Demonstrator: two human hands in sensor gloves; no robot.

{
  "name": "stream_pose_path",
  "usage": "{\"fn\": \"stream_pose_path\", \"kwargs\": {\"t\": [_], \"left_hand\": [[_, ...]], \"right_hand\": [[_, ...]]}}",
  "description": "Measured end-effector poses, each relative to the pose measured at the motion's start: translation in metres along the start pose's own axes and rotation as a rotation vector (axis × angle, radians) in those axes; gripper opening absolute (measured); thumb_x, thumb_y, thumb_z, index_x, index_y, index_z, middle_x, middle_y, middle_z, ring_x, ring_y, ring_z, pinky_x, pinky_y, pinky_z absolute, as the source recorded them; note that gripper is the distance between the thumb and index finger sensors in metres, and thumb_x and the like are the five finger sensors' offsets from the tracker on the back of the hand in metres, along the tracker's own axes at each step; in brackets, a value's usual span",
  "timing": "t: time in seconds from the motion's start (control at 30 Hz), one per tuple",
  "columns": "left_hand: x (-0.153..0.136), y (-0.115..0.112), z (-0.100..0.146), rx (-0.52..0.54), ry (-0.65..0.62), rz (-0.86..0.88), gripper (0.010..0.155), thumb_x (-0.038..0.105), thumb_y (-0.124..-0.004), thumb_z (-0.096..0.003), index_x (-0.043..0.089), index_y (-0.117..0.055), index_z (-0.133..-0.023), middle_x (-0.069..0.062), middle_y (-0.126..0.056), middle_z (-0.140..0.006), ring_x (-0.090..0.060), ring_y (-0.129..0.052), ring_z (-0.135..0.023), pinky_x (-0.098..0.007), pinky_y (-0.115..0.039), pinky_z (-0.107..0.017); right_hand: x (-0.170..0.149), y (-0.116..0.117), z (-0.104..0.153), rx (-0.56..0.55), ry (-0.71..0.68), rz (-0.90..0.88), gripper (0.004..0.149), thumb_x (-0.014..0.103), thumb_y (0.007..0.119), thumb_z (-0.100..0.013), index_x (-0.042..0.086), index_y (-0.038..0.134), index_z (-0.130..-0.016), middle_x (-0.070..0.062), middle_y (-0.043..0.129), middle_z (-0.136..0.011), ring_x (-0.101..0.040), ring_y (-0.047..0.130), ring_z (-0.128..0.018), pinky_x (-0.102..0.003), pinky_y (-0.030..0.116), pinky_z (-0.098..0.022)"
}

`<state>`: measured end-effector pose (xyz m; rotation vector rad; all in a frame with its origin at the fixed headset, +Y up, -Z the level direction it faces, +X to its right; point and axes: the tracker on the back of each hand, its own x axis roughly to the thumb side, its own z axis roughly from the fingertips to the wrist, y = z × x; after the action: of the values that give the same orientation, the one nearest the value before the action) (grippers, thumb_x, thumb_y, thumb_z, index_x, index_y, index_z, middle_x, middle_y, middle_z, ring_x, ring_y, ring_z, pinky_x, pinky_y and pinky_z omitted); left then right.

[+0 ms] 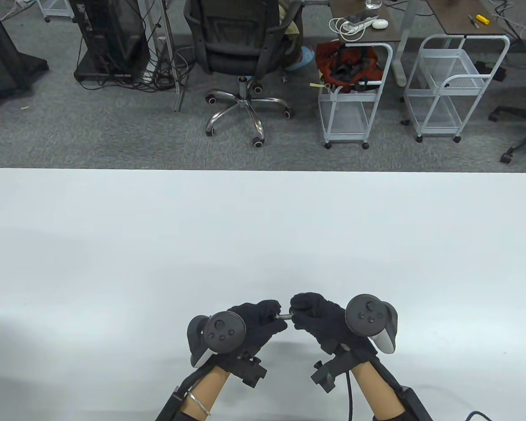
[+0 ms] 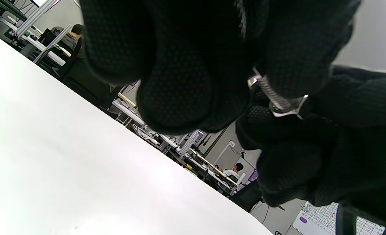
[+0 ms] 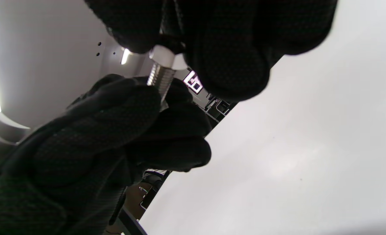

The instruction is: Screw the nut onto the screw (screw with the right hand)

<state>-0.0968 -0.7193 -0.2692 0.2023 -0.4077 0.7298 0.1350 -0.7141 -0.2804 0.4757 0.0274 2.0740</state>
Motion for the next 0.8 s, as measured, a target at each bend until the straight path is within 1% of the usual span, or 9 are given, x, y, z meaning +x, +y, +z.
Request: {"fn": "stream_pose_path", "kwargs": {"t": [0.23,0.37,0.47,0.57,0.7,0.8], "left_hand": [[0.001,0.0,0.001,0.011,-0.009,-0.002,0.046,0.05,-0.088,-0.0393,0.02,-0.092,-0.075,0.008,-0.112,-0.054,-0.006,-0.112,-0.041,-0.029,-0.091,-0.042],[0.001,0.001,0.001,0.027,-0.009,-0.014,0.046,0.05,-0.087,-0.0396,0.02,-0.092,-0.074,0.008,-0.112,-0.053,-0.005,-0.112,-0.04,-0.029,-0.092,-0.041],[0.001,0.001,0.001,0.029,-0.006,-0.012,0.046,0.049,-0.087,-0.0396,0.02,-0.092,-0.074,0.007,-0.112,-0.053,-0.005,-0.112,-0.04,-0.029,-0.092,-0.041],[0.002,0.002,0.002,0.04,-0.012,-0.028,0.045,0.049,-0.087,-0.0396,0.02,-0.092,-0.074,0.007,-0.112,-0.052,-0.006,-0.112,-0.039,-0.029,-0.092,-0.041],[0.002,0.002,0.002,0.036,-0.018,-0.031,0.045,0.049,-0.087,-0.0394,0.02,-0.092,-0.074,0.007,-0.112,-0.052,-0.005,-0.112,-0.039,-0.028,-0.092,-0.041],[0.001,0.003,0.002,0.034,-0.012,-0.012,0.045,0.049,-0.088,-0.0391,0.02,-0.092,-0.073,0.007,-0.112,-0.052,-0.006,-0.112,-0.039,-0.029,-0.092,-0.041]], "right_hand": [[-0.008,0.002,-0.001,0.02,0.044,-0.112,0.05,0.028,0.076,-0.053,-0.003,0.071,-0.091,-0.022,0.091,-0.07,-0.023,0.101,-0.049,-0.048,0.079,-0.043],[-0.01,0.006,-0.001,0.037,0.06,-0.159,0.051,0.027,0.071,-0.055,-0.004,0.067,-0.095,-0.024,0.089,-0.072,-0.022,0.1,-0.049,-0.049,0.078,-0.043],[-0.01,0.01,-0.002,0.081,0.063,-0.188,0.048,0.025,0.066,-0.057,-0.002,0.069,-0.097,-0.027,0.086,-0.074,-0.022,0.098,-0.049,-0.049,0.077,-0.043],[-0.013,0.013,-0.002,0.068,0.083,-0.216,0.045,0.026,0.065,-0.057,-0.001,0.074,-0.093,-0.026,0.087,-0.071,-0.02,0.099,-0.047,-0.048,0.078,-0.042],[-0.015,0.016,0.0,-0.007,0.135,-0.252,0.045,0.029,0.066,-0.057,-0.004,0.08,-0.086,-0.021,0.093,-0.06,-0.015,0.101,-0.036,-0.044,0.081,-0.035],[-0.016,0.014,-0.002,0.046,0.132,-0.286,0.047,0.031,0.067,-0.057,-0.004,0.08,-0.086,-0.022,0.092,-0.061,-0.017,0.101,-0.038,-0.046,0.081,-0.037]]}}
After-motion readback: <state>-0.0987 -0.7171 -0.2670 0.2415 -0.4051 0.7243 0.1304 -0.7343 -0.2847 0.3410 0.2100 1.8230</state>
